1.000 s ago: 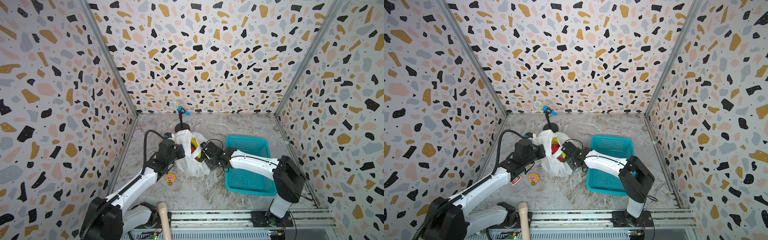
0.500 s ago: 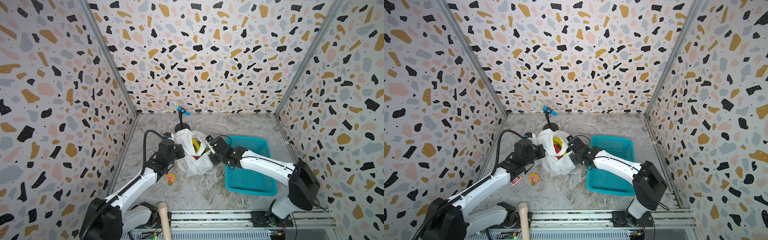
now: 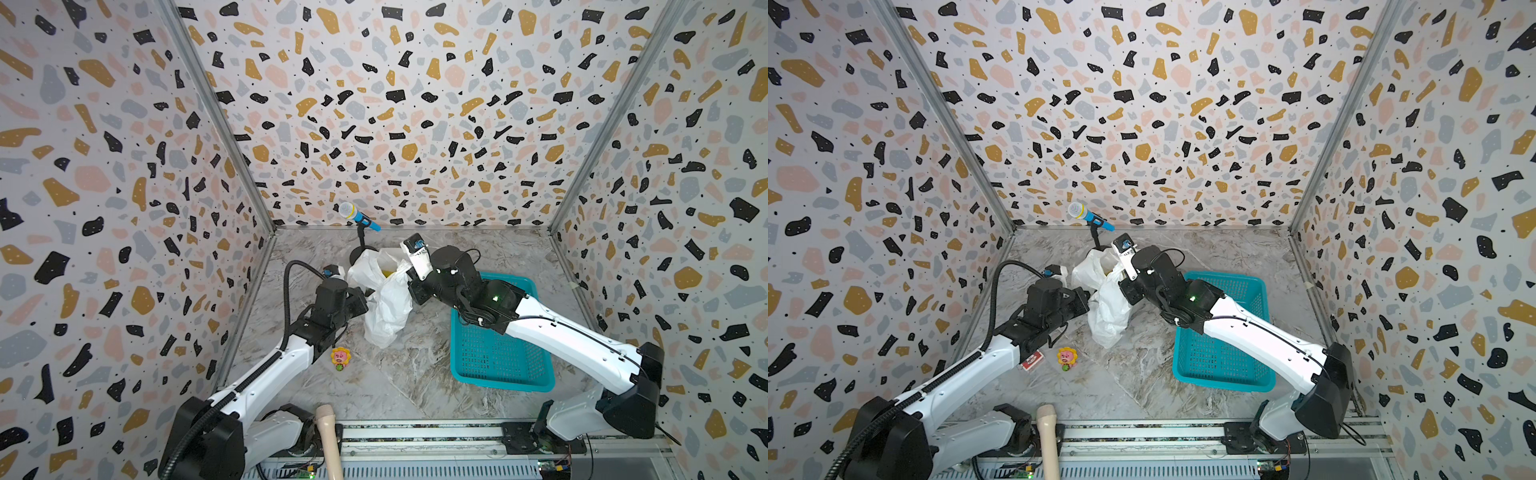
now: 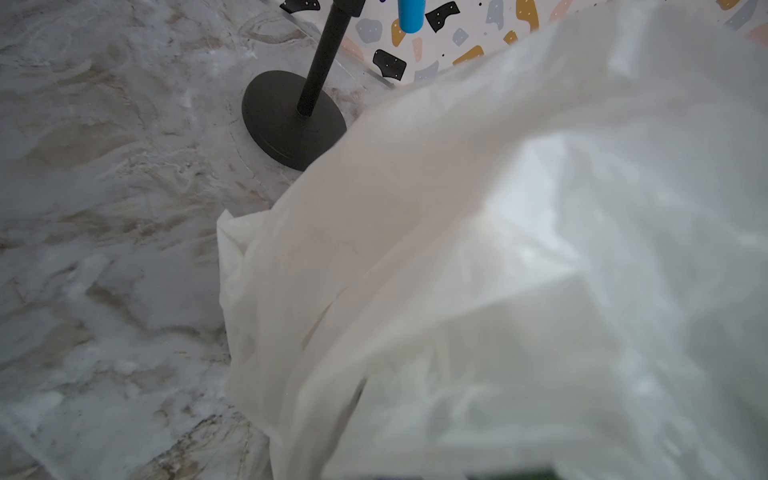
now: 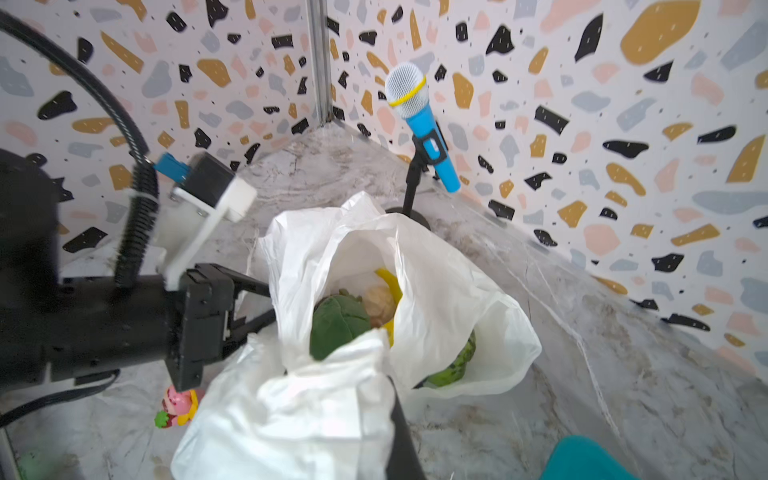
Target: Place the fruits into the plastic bag
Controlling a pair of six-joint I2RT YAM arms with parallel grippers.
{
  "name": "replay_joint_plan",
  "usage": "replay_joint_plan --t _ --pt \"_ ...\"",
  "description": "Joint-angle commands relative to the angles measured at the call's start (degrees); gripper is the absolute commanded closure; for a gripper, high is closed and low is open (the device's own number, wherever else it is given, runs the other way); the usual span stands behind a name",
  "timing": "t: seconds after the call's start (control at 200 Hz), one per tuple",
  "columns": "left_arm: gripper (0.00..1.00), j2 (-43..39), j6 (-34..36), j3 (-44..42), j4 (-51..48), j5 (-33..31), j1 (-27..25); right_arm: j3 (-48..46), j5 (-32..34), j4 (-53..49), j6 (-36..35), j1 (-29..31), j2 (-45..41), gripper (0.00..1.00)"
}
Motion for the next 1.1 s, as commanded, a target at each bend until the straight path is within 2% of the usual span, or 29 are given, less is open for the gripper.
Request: replay_joint_plan --t 0.0,0.31,0.44,0.611,0.706,0.796,0.916,1.096 --pt "1.0 -0.46 -0.53 1.71 1.81 0.36 0.44 3.9 3.84 3.77 -4.4 0.58 -3.43 1.0" --pt "1.0 3.19 1.66 5.4 3.06 1.48 0.52 4.44 12.07 9.38 -13.36 1.25 -7.24 1.0" --pt "1.0 6.08 3.38 9.14 3.87 4.58 0.39 3.77 16.13 12.27 -15.88 1.29 -10.3 1.0" --pt "1.0 8.32 7.18 14.13 3.52 8.18 -1.48 1.27 20.13 14.1 -16.44 1.13 -13.41 1.0" --pt "1.0 8.29 9.94 16.07 2.1 8.35 -4.17 -1.6 21.1 12.21 -12.57 -0.01 -14.02 1.0" --pt "1.0 8.15 10.46 15.96 1.97 9.49 -6.06 -3.69 17.63 6.81 -4.11 -3.79 -13.62 1.0" --pt "1.0 8.4 10.96 14.81 1.37 11.12 -7.85 -6.68 6.71 0.69 8.09 -12.26 -12.52 1.0" --pt "1.0 9.26 12.57 12.83 -0.28 11.43 -8.24 -11.36 -10.05 -2.18 18.0 -26.04 -9.07 1.0"
